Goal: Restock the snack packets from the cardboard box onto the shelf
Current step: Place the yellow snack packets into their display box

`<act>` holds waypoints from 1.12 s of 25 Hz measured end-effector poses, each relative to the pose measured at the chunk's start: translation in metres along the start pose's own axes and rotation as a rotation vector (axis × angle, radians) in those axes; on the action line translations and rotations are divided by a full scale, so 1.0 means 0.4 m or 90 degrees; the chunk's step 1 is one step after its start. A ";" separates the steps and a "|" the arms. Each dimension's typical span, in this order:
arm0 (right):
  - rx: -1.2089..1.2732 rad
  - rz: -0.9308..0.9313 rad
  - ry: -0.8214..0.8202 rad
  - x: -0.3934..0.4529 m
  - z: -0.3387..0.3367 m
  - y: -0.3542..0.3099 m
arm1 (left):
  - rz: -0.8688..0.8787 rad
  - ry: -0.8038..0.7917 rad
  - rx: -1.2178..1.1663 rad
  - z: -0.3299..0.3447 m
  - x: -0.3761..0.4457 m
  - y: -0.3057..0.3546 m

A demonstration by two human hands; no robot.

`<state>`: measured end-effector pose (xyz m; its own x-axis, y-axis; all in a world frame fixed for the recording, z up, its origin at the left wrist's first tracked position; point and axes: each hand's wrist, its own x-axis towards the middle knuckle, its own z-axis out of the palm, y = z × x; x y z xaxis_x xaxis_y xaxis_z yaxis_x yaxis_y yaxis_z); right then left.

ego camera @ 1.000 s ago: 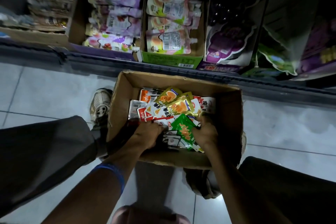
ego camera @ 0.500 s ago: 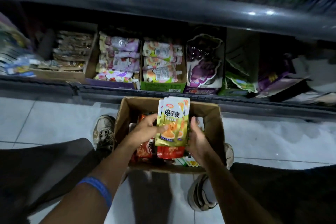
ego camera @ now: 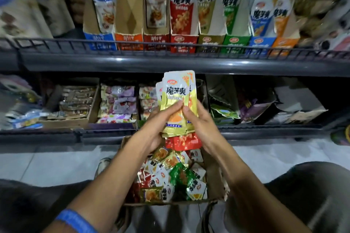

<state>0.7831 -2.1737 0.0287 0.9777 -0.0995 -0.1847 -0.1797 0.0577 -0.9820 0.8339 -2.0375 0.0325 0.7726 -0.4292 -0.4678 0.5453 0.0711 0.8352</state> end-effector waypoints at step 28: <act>0.049 -0.188 0.126 0.058 -0.026 -0.329 | 0.154 -0.019 -0.131 0.097 -0.033 0.310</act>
<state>0.8282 -2.1939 0.1532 0.9451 -0.3126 0.0950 0.1235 0.0723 -0.9897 0.8787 -2.0579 0.1534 0.8797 -0.4033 -0.2520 0.4039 0.3540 0.8435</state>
